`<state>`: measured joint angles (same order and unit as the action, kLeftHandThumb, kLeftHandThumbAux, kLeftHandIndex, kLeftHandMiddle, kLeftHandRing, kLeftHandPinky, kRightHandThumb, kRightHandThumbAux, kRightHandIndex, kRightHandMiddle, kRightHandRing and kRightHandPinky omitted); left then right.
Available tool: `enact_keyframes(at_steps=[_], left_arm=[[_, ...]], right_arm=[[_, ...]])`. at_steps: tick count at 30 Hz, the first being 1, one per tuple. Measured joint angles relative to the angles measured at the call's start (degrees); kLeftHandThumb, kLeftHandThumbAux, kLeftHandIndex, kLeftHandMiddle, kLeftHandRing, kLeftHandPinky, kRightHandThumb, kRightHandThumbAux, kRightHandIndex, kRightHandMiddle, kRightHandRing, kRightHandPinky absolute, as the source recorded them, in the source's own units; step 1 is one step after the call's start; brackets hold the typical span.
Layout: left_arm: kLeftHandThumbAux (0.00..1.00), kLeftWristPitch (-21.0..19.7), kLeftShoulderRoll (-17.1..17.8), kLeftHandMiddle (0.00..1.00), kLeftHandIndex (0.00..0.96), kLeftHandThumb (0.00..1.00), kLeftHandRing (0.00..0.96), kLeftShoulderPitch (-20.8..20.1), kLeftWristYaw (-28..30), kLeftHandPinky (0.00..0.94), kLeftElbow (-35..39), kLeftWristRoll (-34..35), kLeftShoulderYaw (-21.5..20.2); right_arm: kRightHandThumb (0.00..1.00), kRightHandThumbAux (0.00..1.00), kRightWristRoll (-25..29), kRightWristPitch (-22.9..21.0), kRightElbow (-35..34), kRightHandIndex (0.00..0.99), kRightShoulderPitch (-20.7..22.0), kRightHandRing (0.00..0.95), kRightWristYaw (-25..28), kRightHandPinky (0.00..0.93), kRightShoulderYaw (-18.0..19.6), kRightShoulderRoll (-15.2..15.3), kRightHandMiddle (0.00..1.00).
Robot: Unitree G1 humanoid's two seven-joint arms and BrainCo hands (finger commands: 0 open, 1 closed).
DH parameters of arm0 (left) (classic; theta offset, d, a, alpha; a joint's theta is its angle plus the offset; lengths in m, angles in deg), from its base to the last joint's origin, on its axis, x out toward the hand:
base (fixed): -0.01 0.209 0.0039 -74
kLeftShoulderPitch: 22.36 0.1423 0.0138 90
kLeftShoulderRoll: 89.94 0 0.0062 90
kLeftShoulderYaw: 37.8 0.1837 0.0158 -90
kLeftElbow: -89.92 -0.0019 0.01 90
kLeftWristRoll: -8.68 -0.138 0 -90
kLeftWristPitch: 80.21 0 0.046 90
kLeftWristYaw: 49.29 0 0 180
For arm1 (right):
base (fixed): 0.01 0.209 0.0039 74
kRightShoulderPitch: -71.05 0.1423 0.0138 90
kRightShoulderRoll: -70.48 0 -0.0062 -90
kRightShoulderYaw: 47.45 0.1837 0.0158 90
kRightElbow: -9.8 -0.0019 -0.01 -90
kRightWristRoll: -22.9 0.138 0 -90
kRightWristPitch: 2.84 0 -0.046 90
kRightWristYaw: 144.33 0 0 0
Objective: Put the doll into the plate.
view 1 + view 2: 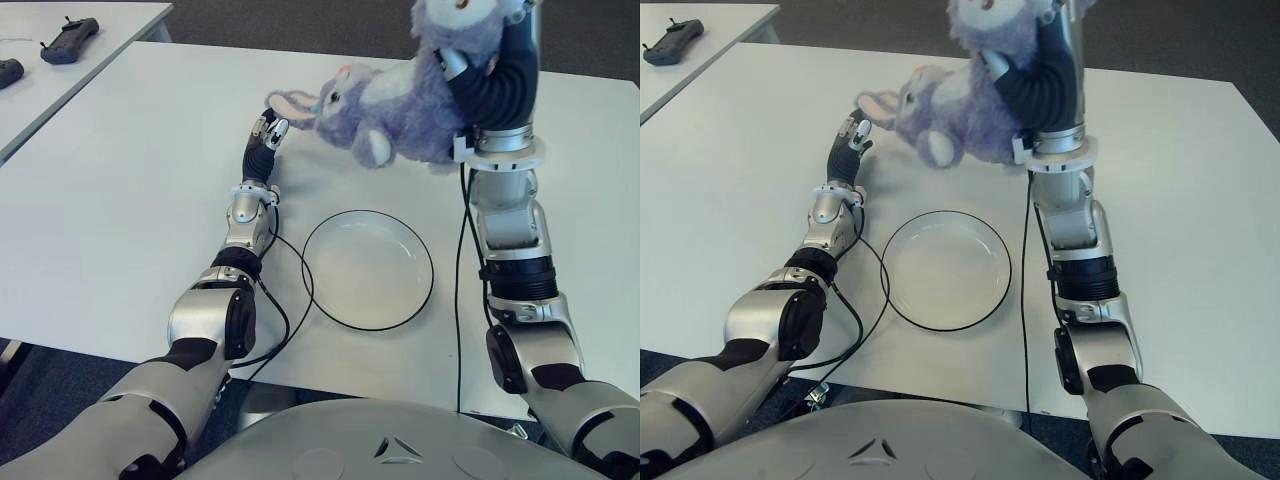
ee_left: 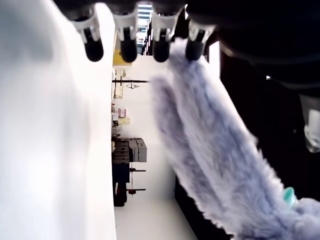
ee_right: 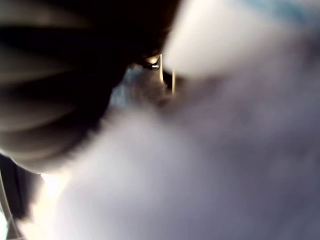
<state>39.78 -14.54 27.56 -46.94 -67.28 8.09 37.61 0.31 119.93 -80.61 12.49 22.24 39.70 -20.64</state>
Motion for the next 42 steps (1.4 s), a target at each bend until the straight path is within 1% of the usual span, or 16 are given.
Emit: enact_keyframes(at_steps=[3, 6, 10, 15, 17, 20, 31, 37, 42], left_arm=[[0.374, 0.0, 0.0, 0.000, 0.000, 0.000, 0.000, 0.0, 0.0, 0.000, 0.0, 0.0, 0.0], [0.389, 0.0, 0.0, 0.000, 0.000, 0.000, 0.000, 0.0, -0.1, 0.000, 0.0, -0.1, 0.2], [0.405, 0.0, 0.0, 0.000, 0.000, 0.000, 0.000, 0.0, -0.9, 0.000, 0.0, -0.6, 0.7], [0.422, 0.0, 0.0, 0.000, 0.000, 0.000, 0.000, 0.0, -1.0, 0.000, 0.0, -0.7, 1.3], [0.425, 0.0, 0.0, 0.000, 0.000, 0.000, 0.000, 0.0, -1.0, 0.000, 0.0, -0.6, 1.4], [0.428, 0.0, 0.0, 0.000, 0.000, 0.000, 0.000, 0.0, -1.0, 0.000, 0.0, -0.5, 1.2], [0.418, -0.2, 0.1, 0.000, 0.000, 0.000, 0.000, 0.0, -0.4, 0.000, -0.1, 0.1, -0.5], [0.406, -0.2, 0.1, 0.000, 0.000, 0.000, 0.000, 0.0, -0.4, 0.000, -0.2, 0.0, -0.5], [0.400, -0.2, 0.1, 0.000, 0.000, 0.000, 0.000, 0.0, -0.4, 0.000, -0.2, 0.0, -0.6]], right_arm=[[0.731, 0.707, 1.9, -0.2, -0.6, 0.440, -0.2, 0.876, 2.2, 0.877, -1.0, -0.6, 0.873], [0.733, 0.707, 4.2, -1.0, -1.7, 0.440, -0.5, 0.860, 5.2, 0.839, -2.0, -0.7, 0.853], [0.734, 0.707, 5.7, -2.1, -4.2, 0.440, -1.6, 0.854, 8.4, 0.859, -3.5, -0.8, 0.850], [0.734, 0.708, 6.3, -2.3, -8.7, 0.441, -7.2, 0.855, 11.7, 0.871, -6.9, -1.6, 0.850], [0.734, 0.708, 6.7, -2.4, -9.3, 0.441, -9.2, 0.856, 13.2, 0.873, -8.1, -1.8, 0.850], [0.735, 0.708, 7.3, -2.7, -9.4, 0.441, -10.9, 0.857, 15.0, 0.877, -9.0, -1.8, 0.850], [0.732, 0.709, 8.9, -0.5, -7.6, 0.441, -13.9, 0.846, 17.9, 0.860, -10.8, -2.0, 0.840], [0.730, 0.709, 9.3, 1.4, -7.3, 0.441, -15.2, 0.828, 18.3, 0.831, -11.1, -2.2, 0.813], [0.729, 0.709, 8.4, 3.3, -6.8, 0.441, -16.0, 0.823, 18.1, 0.814, -11.1, -2.2, 0.805]])
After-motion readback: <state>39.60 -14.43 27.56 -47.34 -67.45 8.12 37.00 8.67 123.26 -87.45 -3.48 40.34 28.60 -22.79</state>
